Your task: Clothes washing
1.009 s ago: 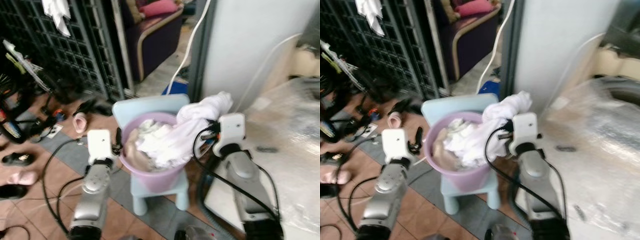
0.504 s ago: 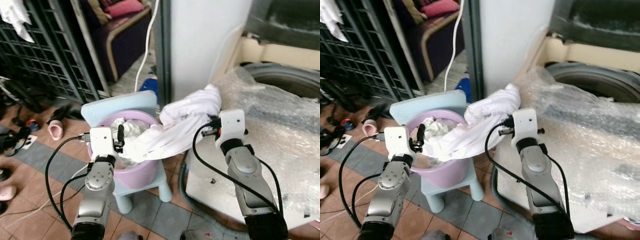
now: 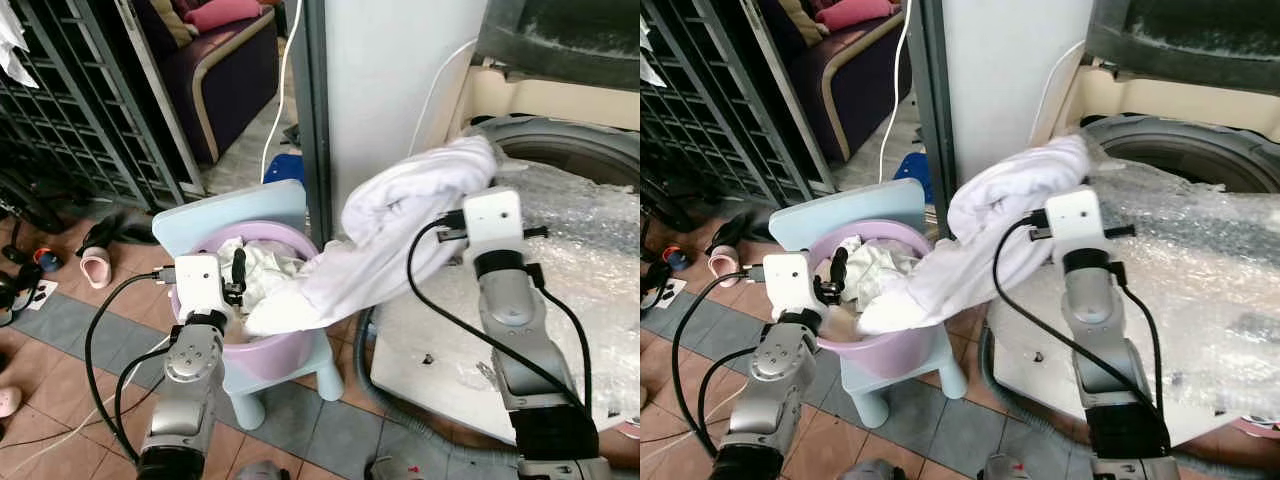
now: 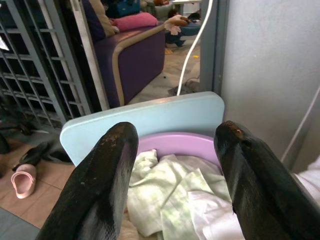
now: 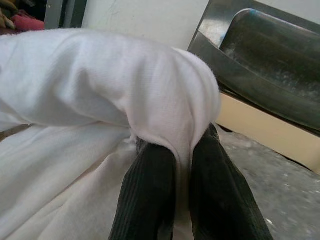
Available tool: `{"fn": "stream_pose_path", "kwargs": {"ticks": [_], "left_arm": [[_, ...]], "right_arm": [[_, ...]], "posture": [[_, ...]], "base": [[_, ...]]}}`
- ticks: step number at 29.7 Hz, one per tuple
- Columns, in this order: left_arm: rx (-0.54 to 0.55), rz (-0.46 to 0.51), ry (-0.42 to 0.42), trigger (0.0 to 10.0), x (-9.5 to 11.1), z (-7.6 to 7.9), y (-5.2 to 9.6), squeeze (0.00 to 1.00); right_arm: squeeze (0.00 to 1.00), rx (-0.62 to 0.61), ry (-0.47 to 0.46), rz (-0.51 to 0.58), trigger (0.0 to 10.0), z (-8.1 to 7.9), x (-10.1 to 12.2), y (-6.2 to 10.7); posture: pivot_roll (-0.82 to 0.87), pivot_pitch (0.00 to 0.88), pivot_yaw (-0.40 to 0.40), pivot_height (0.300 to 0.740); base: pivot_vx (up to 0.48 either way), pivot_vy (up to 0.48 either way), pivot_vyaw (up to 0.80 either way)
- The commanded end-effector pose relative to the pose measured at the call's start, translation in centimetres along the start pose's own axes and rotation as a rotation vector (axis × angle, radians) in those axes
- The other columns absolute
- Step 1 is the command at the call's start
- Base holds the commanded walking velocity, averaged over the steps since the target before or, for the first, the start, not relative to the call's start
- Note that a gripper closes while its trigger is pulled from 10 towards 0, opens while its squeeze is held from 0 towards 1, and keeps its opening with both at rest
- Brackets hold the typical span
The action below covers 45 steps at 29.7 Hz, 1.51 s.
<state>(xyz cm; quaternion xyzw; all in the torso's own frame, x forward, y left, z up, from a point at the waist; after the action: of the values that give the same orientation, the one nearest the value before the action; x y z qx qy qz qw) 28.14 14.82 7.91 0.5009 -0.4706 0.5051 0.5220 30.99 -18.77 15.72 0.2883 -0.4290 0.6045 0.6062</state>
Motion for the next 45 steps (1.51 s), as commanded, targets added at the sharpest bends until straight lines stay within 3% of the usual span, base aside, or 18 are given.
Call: {"fn": "stream_pose_path", "kwargs": {"ticks": [1, 10, 20, 27, 37, 41, 43, 45], "left_arm": [[0.001, 0.029, -0.008, 10.0, 0.7, -0.3, 0.0, 0.0], [-0.009, 0.031, 0.001, 10.0, 0.9, 0.2, 0.1, 0.0], [-0.023, 0.027, 0.001, 10.0, 0.7, 0.6, 0.4, 0.0], [-0.023, 0.022, 0.003, 10.0, 0.6, 0.7, 0.3, 0.0], [-0.024, 0.017, -0.001, 10.0, 0.5, 0.8, 0.3, 0.0], [0.002, 0.024, 0.006, 10.0, 0.6, 0.6, 0.2, 0.0], [0.021, 0.019, -0.002, 10.0, 0.6, 0.4, 0.2, 0.0], [0.031, 0.021, -0.004, 10.0, 0.7, 0.3, 0.1, 0.0]], "right_arm": [[0.0, -0.028, -0.001, 0.002, 10.0, 0.5, 0.2, -0.4], [0.0, -0.026, 0.001, 0.02, 10.0, 0.5, 0.6, -0.8], [0.0, -0.017, 0.004, 0.031, 10.0, 0.3, 1.0, -1.1], [0.0, -0.022, 0.008, 0.027, 10.0, 0.6, 0.8, -1.3], [0.0, 0.024, -0.018, 0.043, 10.0, -0.3, 1.1, -1.3], [0.0, 0.114, -0.048, 0.09, 10.0, -1.5, 1.9, -1.2], [0.0, 0.127, 0.007, 0.109, 10.0, -1.8, 2.2, -1.2], [0.0, 0.141, -0.004, 0.12, 10.0, -2.0, 2.3, -1.2]], "posture": [[-0.08, 0.0, 0.096, 0.74], [-0.08, 0.0, 0.097, 0.74], [-0.08, 0.0, 0.092, 0.74], [-0.08, 0.0, 0.094, 0.74], [-0.08, 0.0, 0.091, 0.74], [-0.08, 0.0, 0.088, 0.74], [-0.08, 0.0, 0.09, 0.74], [-0.07, 0.0, 0.089, 0.74]], "base": [[0.322, 0.0, -0.77], [0.358, 0.0, -0.78], [0.0, 0.0, -0.78], [0.0, -0.371, -0.78], [0.0, -0.331, -0.77], [0.0, 0.0, -0.13], [0.0, 0.0, 0.0], [0.0, 0.0, 0.0]]}}
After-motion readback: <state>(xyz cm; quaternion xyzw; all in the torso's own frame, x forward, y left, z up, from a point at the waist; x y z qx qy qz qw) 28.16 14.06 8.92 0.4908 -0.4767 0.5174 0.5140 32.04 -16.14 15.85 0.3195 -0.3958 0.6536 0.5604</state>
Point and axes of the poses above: a point about 5 cm out from each wrist's last joint towards the gripper, its own y axis pointing back from the gripper into the wrist, its own x axis along the axis of the wrist's last joint, z = x × y, the point moved 1 cm from there along -y, pointing out of the wrist towards the gripper, and after that the axes turned 3 degrees about y, right-handed, at the moved point
